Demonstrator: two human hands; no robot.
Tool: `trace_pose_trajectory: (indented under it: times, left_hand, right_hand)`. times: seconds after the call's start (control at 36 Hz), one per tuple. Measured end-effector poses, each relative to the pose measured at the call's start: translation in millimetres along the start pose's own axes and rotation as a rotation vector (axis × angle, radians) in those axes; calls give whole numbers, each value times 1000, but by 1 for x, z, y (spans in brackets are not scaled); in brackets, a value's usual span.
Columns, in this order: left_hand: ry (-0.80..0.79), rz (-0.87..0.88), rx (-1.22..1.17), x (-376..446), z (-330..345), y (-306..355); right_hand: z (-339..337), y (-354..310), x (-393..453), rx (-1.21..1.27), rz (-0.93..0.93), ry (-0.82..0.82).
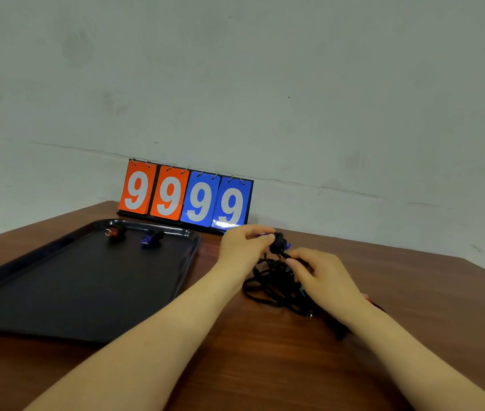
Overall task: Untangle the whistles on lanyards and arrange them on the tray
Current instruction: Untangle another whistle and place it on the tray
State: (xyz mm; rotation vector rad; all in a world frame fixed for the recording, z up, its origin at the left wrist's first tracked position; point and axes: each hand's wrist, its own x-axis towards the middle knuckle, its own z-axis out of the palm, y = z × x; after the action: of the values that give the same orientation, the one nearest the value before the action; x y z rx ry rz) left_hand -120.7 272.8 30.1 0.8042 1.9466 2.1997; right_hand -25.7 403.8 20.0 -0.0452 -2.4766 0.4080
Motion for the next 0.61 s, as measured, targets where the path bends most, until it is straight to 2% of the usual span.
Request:
trace_pose_trajectory:
  times: [0.08, 0.17, 0.31, 0.44, 0.61]
  left_hand:
    - [-22, 153, 246, -1, 0, 1]
    - [-42, 180, 303, 0, 1, 2]
    - [-86, 41, 151, 1, 0, 7]
    - [-251, -142, -153, 1, -5, 7]
    - [-267, -130, -87, 1, 3, -6]
  right_hand:
    - [-2, 1, 0, 0, 16, 62]
    - [-3, 2, -1, 10, 33, 133]
    - [-7, -1, -2, 81, 82, 263]
    - [-12, -14, -5, 499, 268, 243]
    - [-7, -13, -3, 815, 467, 216]
